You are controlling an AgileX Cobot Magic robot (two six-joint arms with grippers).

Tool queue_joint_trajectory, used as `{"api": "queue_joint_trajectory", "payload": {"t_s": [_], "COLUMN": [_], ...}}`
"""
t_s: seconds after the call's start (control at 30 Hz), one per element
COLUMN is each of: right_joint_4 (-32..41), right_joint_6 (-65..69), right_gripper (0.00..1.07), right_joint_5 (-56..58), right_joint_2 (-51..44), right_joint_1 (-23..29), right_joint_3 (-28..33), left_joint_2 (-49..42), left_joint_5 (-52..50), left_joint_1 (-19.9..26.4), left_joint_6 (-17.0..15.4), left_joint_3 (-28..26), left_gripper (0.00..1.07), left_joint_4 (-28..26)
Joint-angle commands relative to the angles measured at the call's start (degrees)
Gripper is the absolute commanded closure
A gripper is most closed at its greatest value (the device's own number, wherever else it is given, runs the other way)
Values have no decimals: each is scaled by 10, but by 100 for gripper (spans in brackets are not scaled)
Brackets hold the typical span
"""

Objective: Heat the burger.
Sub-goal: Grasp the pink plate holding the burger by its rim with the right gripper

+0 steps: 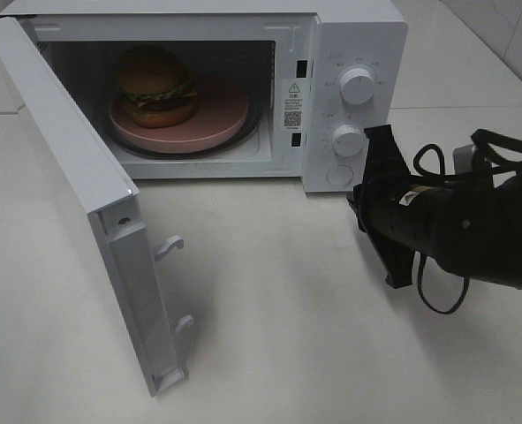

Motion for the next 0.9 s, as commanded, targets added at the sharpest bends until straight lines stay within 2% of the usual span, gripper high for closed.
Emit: {"api": "queue_joint_trajectory", "payload": {"t_s": [0.03, 0.27, 0.4, 0.5, 0.53, 0.57, 0.63, 0.7, 0.83, 0.9], "right_joint_4": [-8, -24, -74, -142, -142, -179, -200, -249, -276, -277], "right_joint_6": [-98, -204, -276, -341, -341, -367, -379, -416, -476, -563], "right_gripper": [107, 107, 107, 107, 107, 107, 107, 107, 106, 106], "right_joint_5": [71, 170, 265, 364, 364, 422, 449, 527, 596, 669], "right_joint_2": [-40, -85, -111, -120, -120, -120, -120, -120, -120, -120], "right_joint_1": [-9, -50, -83, -101, -101, -101, -101, -101, -101, -101], "right_joint_3": [3, 2, -12, -51, -51, -73, -86, -121, -154, -183], "left_joint_2": [-12, -12, -12, -12, -12, -12, -12, -12, -12, -12], "left_joint_5": [-6, -6, -6, -6, -6, -6, -6, -6, -6, -6], "left_joint_1": [-2, -2, -2, -2, -2, -2, -2, -2, -2, -2], "left_joint_6": [-1, -1, -1, -1, -1, -1, -1, -1, -1, -1], "left_joint_3": [2, 2, 2, 2, 2, 2, 2, 2, 2, 2], "left_gripper": [4, 4, 4, 4, 4, 4, 4, 4, 4, 4], "left_joint_4": [-2, -2, -2, -2, -2, -2, -2, -2, -2, -2]}}
